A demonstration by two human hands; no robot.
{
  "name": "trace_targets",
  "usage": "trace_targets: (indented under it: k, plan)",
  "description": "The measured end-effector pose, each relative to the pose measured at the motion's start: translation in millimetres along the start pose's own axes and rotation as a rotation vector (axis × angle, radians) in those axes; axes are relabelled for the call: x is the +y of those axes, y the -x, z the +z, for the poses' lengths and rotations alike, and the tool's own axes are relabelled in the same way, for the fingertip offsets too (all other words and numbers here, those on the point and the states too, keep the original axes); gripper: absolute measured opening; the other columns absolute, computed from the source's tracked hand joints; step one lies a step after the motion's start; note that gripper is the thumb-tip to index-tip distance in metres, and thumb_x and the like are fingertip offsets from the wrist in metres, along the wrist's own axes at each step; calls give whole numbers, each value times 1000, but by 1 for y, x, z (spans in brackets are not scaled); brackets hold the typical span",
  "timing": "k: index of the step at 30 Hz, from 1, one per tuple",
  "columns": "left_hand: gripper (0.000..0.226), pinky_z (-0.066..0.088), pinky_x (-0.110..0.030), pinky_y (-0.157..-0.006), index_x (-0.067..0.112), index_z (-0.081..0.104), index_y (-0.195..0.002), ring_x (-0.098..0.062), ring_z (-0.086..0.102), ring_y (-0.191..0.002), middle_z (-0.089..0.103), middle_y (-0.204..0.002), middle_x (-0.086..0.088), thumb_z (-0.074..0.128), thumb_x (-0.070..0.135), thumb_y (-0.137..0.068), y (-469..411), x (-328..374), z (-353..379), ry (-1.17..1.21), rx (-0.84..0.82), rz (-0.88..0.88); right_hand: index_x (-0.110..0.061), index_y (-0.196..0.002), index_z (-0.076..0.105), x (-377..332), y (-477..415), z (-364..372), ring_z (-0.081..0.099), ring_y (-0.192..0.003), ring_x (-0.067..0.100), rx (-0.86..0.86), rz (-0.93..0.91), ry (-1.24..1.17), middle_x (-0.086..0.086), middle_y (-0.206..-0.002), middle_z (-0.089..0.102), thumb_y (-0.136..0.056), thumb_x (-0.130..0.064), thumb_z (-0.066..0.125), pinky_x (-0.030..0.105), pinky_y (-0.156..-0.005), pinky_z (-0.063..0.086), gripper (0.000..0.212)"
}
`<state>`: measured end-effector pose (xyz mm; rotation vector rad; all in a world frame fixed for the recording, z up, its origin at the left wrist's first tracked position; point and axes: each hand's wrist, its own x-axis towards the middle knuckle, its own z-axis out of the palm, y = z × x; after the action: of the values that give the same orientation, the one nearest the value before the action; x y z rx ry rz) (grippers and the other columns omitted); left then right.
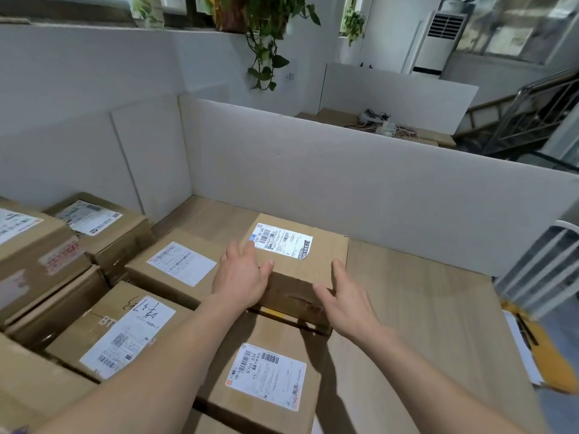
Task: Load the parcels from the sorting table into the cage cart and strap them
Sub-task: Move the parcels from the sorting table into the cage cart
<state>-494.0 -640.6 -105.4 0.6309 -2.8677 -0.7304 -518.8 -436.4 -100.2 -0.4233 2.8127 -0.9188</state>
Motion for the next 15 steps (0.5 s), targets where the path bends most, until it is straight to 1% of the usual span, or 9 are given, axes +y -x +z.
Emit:
trace_targets:
  k: [3,6,8,10,11,13,14,15]
  plan:
    - [56,38,-42,-102,17,37,-145,-32,36,-129,34,-142,-16,45,48,-99,3,5,5,56,23,-27,-36,-138,34,1,5,3,58,-105,15,24,-19,-69,-9,-125,59,-99,-43,49,35,-90,53,42]
    - [57,40,-42,-103,18,39,-144,-32,36,-130,33,-143,-15,50,48,-97,14,15,1,100,91,-12,-34,-140,37,6,16,-5,55,-104,11,87,-50,-109,-12,-123,59,-99,-40,52,28,-87,46,44]
    - [58,40,-43,-104,19,39,-144,-32,34,-132,31,-144,-15,52,47,-96,27,25,-3,119,128,9,-31,-148,35,9,28,-16,51,-105,8,134,-76,-138,-18,-122,52,-100,-38,53,24,-87,39,52]
    - [57,39,-42,-104,20,38,-145,-31,34,-132,30,-146,-14,52,47,-96,44,41,-8,124,166,25,-26,-152,34,13,44,-31,49,-110,7,185,-83,-179,-21,-120,45,-101,-36,53,22,-88,36,55]
    - [57,39,-41,-104,21,38,-145,-30,34,-132,29,-146,-14,51,47,-96,54,51,-11,123,189,33,-24,-153,34,17,53,-39,50,-115,7,216,-90,-199,-21,-123,45,-101,-36,52,22,-91,37,56]
    - [55,37,-39,-103,21,39,-144,-29,33,-132,29,-146,-13,52,46,-96,78,74,-15,125,231,50,-23,-155,33,28,71,-57,51,-126,12,274,-108,-221,-16,-136,50,-101,-37,52,25,-100,40,59]
    - [55,37,-39,-102,21,40,-143,-29,33,-132,29,-146,-13,52,46,-96,91,87,-16,126,248,57,-23,-155,33,35,82,-67,53,-126,14,298,-114,-220,-12,-141,52,-100,-37,52,27,-100,41,59]
    - [54,37,-39,-101,21,41,-142,-29,33,-132,30,-145,-13,53,46,-96,106,99,-16,125,264,60,-23,-154,36,44,93,-77,55,-123,15,315,-119,-219,-9,-142,54,-100,-36,53,27,-97,41,58]
